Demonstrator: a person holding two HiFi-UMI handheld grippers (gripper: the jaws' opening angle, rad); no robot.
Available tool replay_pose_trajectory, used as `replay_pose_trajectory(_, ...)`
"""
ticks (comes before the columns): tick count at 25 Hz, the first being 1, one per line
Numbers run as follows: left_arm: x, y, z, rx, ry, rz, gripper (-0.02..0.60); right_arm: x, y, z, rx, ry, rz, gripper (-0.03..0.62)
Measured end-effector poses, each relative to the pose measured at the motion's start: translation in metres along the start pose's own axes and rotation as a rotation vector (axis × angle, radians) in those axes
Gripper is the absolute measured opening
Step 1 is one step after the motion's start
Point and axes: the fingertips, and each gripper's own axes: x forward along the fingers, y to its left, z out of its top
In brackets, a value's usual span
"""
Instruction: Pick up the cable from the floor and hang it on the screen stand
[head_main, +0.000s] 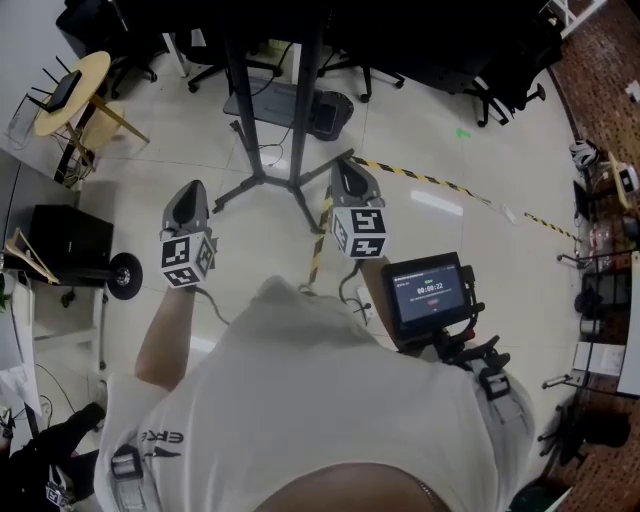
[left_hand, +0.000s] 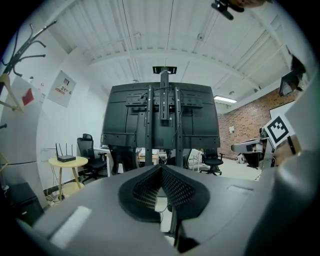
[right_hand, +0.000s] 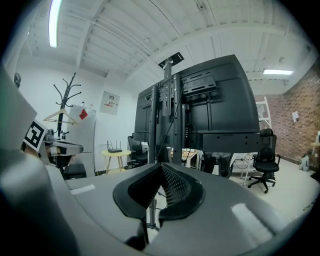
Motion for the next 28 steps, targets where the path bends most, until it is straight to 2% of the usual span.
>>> replay_pose_trajectory(7, 0.028, 0.003, 0.002, -0.001, 0.03, 0.019, 0.003, 0.03, -0.015, 0.003, 0.019, 0.02, 0.019, 0.011)
replay_pose_trajectory(28, 0.024, 0.008, 0.004, -0.006, 0.01, 0.05, 0.003, 0.034, -0.013, 0.009, -0.002, 0.011, 0.035, 0.011)
